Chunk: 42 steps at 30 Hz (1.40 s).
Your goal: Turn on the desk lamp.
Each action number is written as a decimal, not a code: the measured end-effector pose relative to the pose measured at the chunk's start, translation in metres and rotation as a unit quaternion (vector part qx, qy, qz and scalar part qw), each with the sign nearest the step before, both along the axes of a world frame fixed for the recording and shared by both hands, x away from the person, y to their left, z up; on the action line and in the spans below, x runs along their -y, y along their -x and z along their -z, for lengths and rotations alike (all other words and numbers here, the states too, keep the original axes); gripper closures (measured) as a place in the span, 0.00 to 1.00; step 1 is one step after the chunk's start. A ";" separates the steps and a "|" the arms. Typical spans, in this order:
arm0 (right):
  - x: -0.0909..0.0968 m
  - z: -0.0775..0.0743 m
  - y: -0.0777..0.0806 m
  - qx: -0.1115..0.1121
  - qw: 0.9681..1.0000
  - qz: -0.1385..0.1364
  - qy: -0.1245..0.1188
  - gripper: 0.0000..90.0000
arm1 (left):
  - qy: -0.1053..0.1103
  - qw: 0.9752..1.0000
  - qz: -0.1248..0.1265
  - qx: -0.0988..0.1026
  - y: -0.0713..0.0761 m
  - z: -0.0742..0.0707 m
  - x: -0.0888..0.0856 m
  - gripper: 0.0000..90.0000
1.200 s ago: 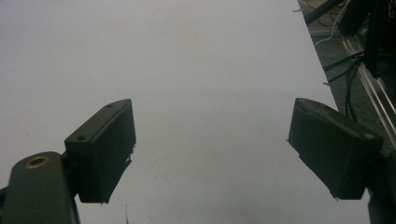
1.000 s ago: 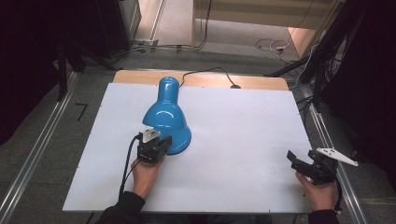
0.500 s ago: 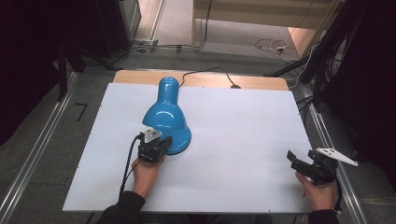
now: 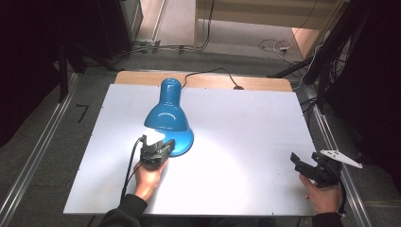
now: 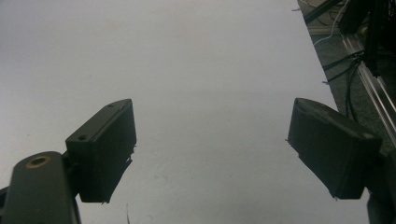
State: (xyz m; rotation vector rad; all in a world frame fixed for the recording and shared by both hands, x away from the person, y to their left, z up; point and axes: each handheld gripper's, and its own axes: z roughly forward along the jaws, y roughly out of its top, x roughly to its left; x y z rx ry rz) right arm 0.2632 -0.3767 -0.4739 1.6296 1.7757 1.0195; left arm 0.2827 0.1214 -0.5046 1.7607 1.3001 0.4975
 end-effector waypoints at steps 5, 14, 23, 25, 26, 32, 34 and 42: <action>0.000 0.000 0.000 0.001 1.000 0.001 -0.001 0.16 | 0.005 1.000 0.002 -0.001 0.000 0.000 -0.001 1.00; 0.001 -0.001 0.001 0.001 1.000 0.000 -0.004 0.16 | 0.001 1.000 -0.004 0.005 0.001 -0.001 -0.003 1.00; 0.003 -0.002 0.002 0.002 1.000 0.003 -0.006 0.16 | 0.027 0.999 -0.013 0.012 0.004 -0.008 -0.014 0.90; 0.003 -0.002 0.002 0.003 1.000 0.003 -0.006 0.16 | 0.031 0.999 -0.012 0.014 0.005 -0.009 -0.016 0.86; 0.003 -0.001 0.002 0.002 1.000 0.004 -0.006 0.16 | 0.033 0.999 -0.007 0.011 0.005 -0.009 -0.018 0.84; 0.004 -0.001 0.002 0.002 1.000 0.004 -0.006 0.16 | 0.028 1.000 -0.006 0.007 0.009 -0.012 -0.024 0.66; 0.004 -0.001 0.002 0.002 1.000 0.005 -0.007 0.16 | 0.021 1.000 -0.016 0.011 0.014 -0.015 -0.027 0.58; 0.006 -0.002 0.003 0.002 1.000 0.007 -0.007 0.16 | 0.018 0.999 -0.038 0.019 0.021 -0.021 -0.041 0.48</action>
